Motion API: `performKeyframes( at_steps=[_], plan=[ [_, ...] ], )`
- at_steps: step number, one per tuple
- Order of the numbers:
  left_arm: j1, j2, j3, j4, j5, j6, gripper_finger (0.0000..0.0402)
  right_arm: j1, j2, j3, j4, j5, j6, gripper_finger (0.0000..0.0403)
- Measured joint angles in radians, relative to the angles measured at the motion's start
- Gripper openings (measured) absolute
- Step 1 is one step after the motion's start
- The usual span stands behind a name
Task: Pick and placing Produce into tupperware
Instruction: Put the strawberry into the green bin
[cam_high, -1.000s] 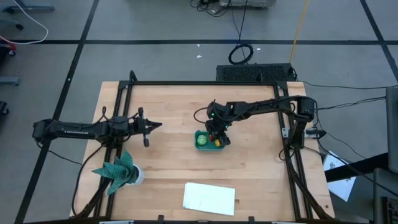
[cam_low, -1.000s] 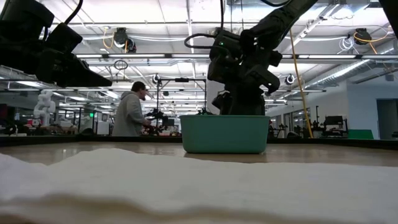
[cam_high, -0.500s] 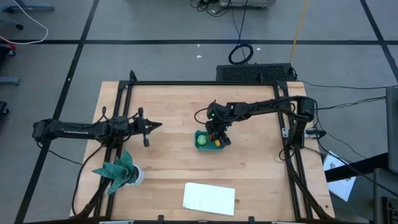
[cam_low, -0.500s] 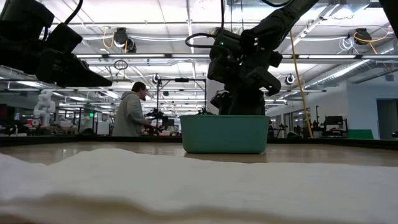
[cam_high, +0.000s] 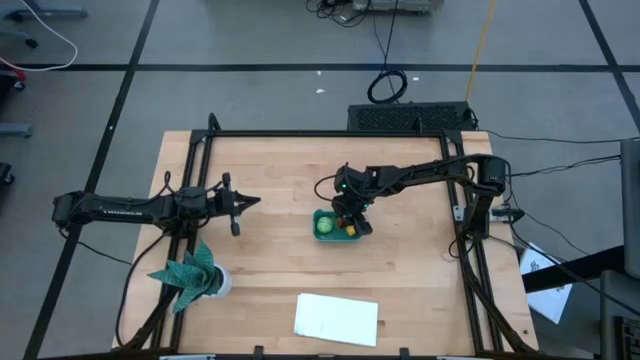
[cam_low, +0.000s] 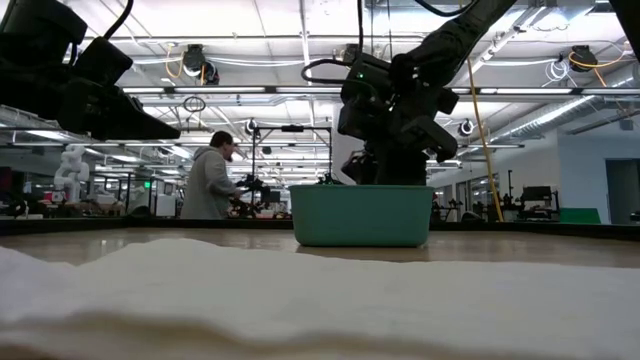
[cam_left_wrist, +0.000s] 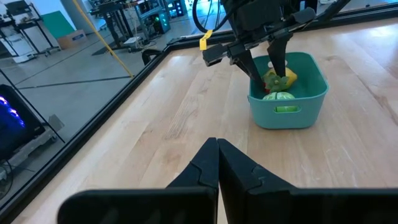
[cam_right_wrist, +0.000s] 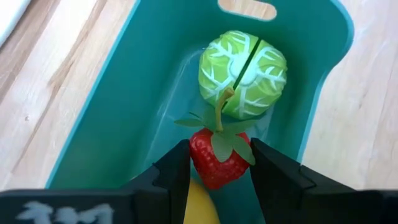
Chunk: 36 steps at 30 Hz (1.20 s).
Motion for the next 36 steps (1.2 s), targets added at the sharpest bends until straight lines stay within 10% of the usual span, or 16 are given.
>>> performKeyframes(
  at_steps=[36],
  plan=[
    [0.000,0.000,0.000,0.001,0.000,0.000,0.0001,0.000,0.000,-0.039,0.039,0.026,0.089,0.0139]
  ],
)
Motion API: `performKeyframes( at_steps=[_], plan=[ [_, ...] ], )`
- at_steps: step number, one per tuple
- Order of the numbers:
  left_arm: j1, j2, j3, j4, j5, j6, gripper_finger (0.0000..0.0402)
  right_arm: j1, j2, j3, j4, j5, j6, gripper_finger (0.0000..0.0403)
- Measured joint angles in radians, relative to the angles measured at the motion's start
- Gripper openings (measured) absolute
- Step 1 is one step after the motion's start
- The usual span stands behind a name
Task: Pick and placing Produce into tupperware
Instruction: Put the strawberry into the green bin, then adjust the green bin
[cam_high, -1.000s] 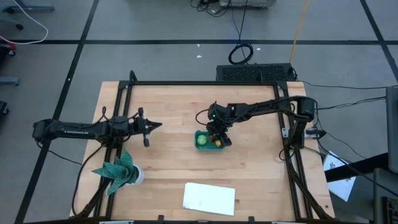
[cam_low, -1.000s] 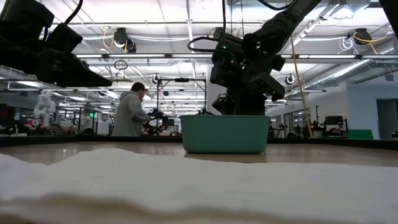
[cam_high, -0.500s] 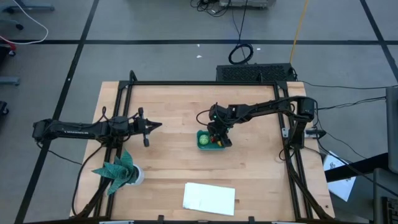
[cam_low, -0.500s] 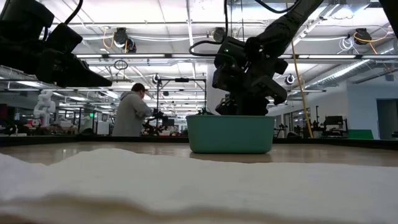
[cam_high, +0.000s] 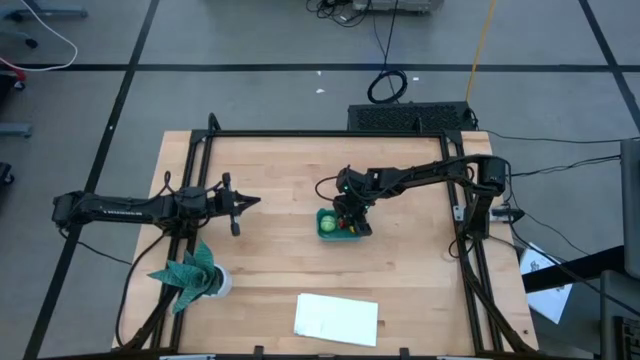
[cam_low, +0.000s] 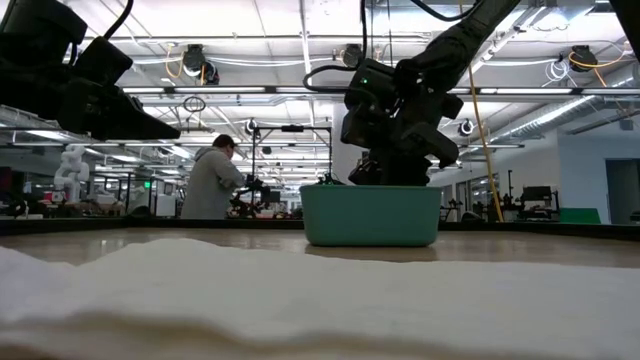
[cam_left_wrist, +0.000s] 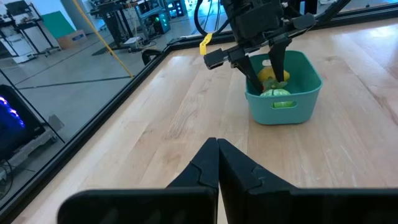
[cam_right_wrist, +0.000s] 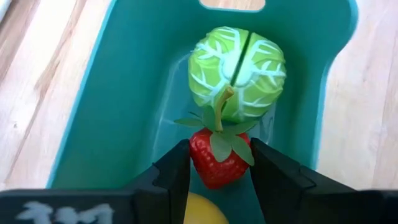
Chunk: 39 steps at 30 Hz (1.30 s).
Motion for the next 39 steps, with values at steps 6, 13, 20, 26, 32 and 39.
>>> performKeyframes(
  at_steps=[6,13,20,26,32,39],
  plan=[
    [0.000,0.000,0.000,0.000,0.000,0.000,0.0001,0.000,0.000,0.000,-0.002,0.000,0.002,0.0147],
    [0.000,0.000,0.000,0.000,0.000,0.000,0.0001,0.000,0.000,0.000,-0.003,0.000,0.004,0.0164],
    [0.000,0.000,0.000,0.000,0.000,0.000,0.0001,0.000,0.000,0.000,-0.009,0.000,0.007,0.0169],
    [0.000,0.000,0.000,0.000,0.000,0.000,0.0001,0.000,0.000,0.000,-0.008,0.000,0.005,0.0169],
    [0.000,0.000,0.000,0.000,0.000,0.000,0.0001,0.000,-0.004,0.000,-0.009,0.050,0.009,0.0169],
    [0.000,0.000,0.000,0.000,0.000,0.000,0.0001,0.000,-0.017,0.001,-0.010,0.077,0.011,0.0169]
  ],
)
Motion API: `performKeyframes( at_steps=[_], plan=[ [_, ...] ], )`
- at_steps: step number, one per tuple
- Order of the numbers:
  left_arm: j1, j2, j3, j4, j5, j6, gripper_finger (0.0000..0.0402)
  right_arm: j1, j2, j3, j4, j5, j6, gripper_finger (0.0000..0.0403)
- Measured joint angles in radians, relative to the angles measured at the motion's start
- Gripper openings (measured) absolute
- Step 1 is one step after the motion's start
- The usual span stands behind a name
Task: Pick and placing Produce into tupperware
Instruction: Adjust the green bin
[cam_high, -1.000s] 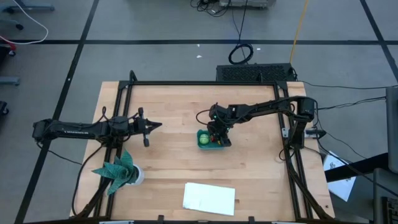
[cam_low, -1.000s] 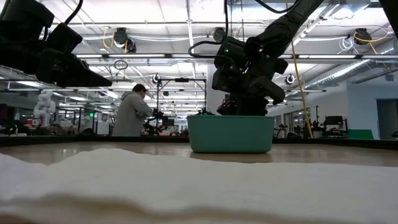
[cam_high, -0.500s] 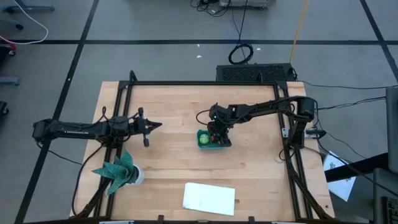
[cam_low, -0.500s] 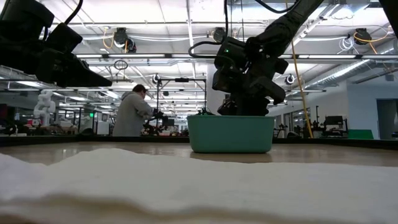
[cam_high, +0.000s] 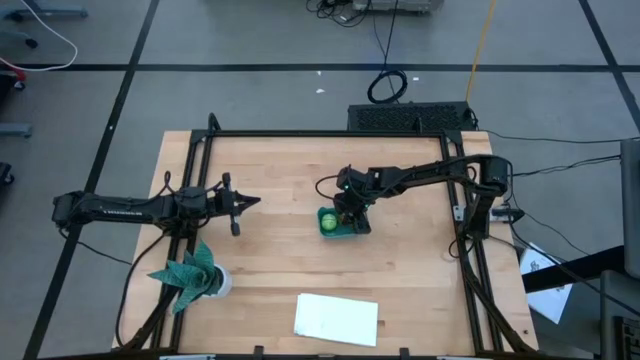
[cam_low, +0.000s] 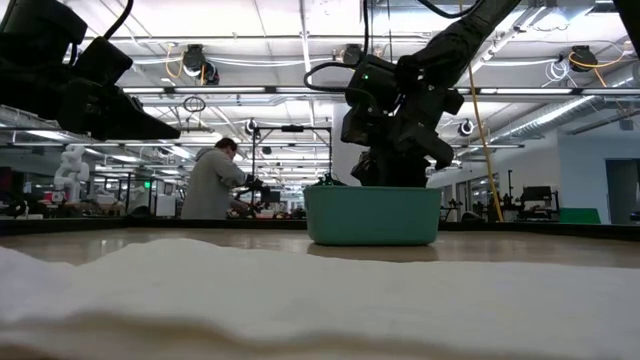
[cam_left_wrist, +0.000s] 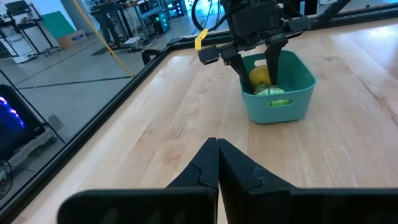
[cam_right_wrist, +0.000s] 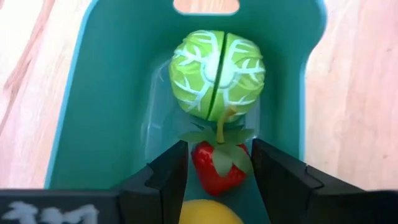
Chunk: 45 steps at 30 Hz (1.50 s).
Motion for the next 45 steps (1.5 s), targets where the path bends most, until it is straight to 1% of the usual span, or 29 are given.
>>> performKeyframes(
  at_steps=[6,17,19,21,26,27,32,36,42,45],
  plan=[
    [0.000,0.000,0.000,0.000,0.000,0.000,0.0001,0.000,-0.005,0.000,-0.009,-0.002,0.015,0.0169],
    [0.000,0.000,0.000,0.003,0.000,0.000,0.0001,0.000,-0.086,0.001,-0.013,-0.004,0.026,0.0164],
    [0.000,0.000,0.000,0.003,0.000,0.000,0.0001,0.000,-0.086,0.001,-0.030,-0.004,0.022,0.0151],
    [0.000,0.000,0.000,0.003,0.000,0.000,0.0001,0.000,-0.086,0.001,-0.033,-0.006,0.014,0.0124],
    [0.000,0.000,0.000,0.003,0.000,0.000,0.0001,0.000,-0.086,0.001,-0.048,-0.006,-0.004,0.0023],
    [0.000,0.000,0.000,0.003,0.000,0.000,0.0001,0.000,-0.087,0.001,-0.048,-0.006,-0.008,0.0012],
    [0.000,0.000,0.000,0.004,0.000,0.017,0.0001,0.013,-0.093,0.001,-0.042,-0.004,-0.005,0.0006],
    [0.000,0.000,0.000,0.023,-0.006,0.034,0.0001,0.029,-0.142,0.011,-0.058,0.003,0.018,0.0002],
    [0.000,0.000,0.000,0.064,-0.051,0.036,0.0001,0.073,-0.297,0.033,-0.058,0.058,0.093,0.0001],
    [0.000,0.000,0.000,0.092,-0.052,0.059,0.0001,0.104,-0.390,0.032,-0.068,0.116,0.125,0.0001]
  ],
)
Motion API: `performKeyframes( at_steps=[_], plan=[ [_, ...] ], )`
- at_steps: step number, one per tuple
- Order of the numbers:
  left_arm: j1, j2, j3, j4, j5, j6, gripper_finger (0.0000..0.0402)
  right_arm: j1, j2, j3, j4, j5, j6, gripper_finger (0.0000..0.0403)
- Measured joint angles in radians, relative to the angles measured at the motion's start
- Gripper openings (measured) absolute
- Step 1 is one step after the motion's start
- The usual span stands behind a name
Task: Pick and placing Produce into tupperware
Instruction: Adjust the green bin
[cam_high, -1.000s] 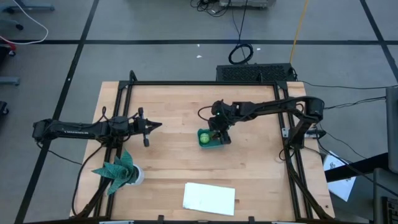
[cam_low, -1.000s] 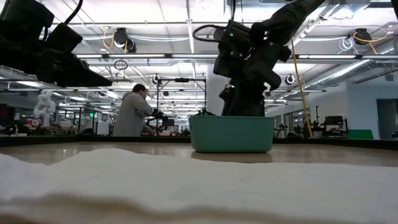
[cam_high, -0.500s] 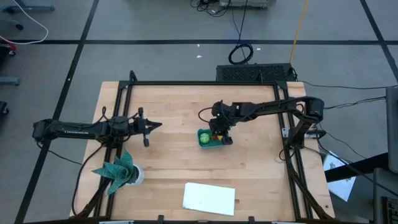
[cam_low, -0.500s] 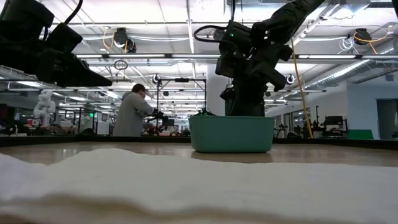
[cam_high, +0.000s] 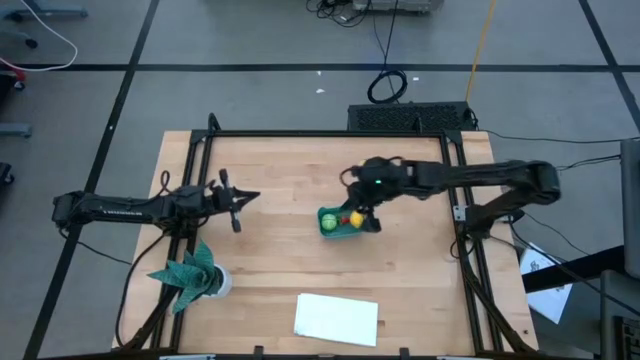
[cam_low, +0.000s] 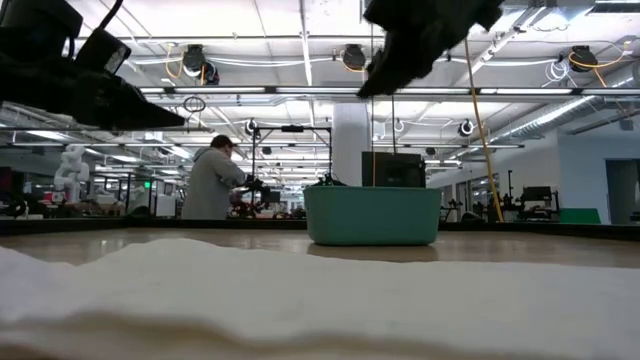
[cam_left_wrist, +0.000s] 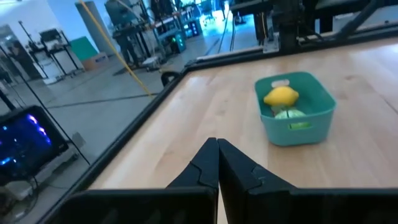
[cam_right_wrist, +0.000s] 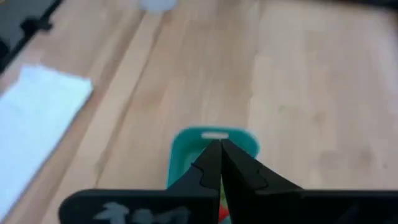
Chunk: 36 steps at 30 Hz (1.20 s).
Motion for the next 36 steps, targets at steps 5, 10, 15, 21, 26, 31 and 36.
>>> performKeyframes(
  at_steps=[5,10,15,21,26,31,36],
  plan=[
    [-0.001,0.000,0.000,0.036,-0.001,0.030,0.0001,0.032,-0.155,0.000,-0.078,0.089,0.067,0.0000],
    [-0.001,0.000,0.000,0.052,-0.004,0.034,0.0001,0.048,-0.262,0.000,-0.175,0.146,0.110,0.0000],
    [-0.002,0.000,0.000,0.048,-0.004,0.030,0.0001,0.047,-0.360,0.000,-0.202,0.149,0.126,0.0000],
    [-0.002,0.000,0.000,0.048,-0.003,0.028,0.0001,0.047,-0.470,-0.002,-0.226,0.150,0.159,0.0000],
    [-0.002,-0.001,0.000,0.049,-0.003,0.028,0.0001,0.059,-0.582,-0.064,-0.232,0.245,0.218,0.0000],
    [-0.002,-0.001,0.000,0.051,-0.016,0.027,0.0001,0.099,-0.720,-0.197,-0.185,0.304,0.267,0.0000],
    [-0.002,-0.001,0.000,0.056,-0.044,0.025,0.0001,0.144,-0.858,-0.351,-0.080,0.307,0.310,0.0000]
  ],
)
